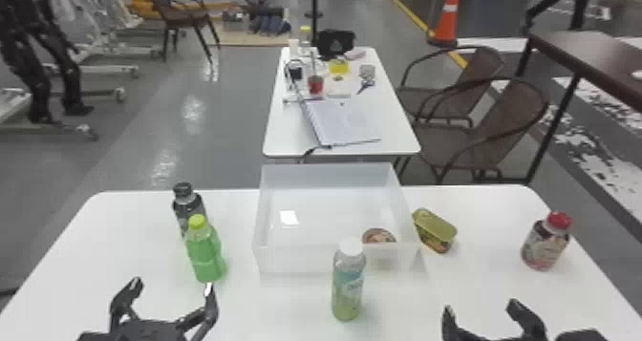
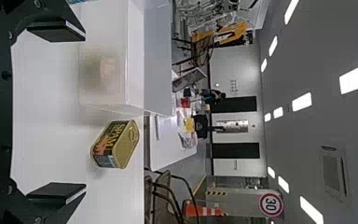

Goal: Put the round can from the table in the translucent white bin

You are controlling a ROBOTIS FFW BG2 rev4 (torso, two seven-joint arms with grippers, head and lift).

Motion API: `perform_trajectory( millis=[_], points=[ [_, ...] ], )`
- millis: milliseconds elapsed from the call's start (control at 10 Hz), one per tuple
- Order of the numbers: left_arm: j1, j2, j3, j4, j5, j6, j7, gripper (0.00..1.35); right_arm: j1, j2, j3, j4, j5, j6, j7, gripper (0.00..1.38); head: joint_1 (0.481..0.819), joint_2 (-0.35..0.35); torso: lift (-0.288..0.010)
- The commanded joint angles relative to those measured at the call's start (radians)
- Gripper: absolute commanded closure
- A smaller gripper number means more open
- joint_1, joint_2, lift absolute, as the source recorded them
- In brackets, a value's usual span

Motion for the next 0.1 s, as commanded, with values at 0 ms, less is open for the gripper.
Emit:
perform_trajectory(
  millis=[0],
  points=[
    [0.003, -0.003, 0.002, -0.002, -0.003, 0.001, -0.001, 0.14, 0.002, 0.002, 0.0, -0.001, 0.001, 0.0, -0.003, 0.15, 0.549, 0.0, -0.1]
  ],
)
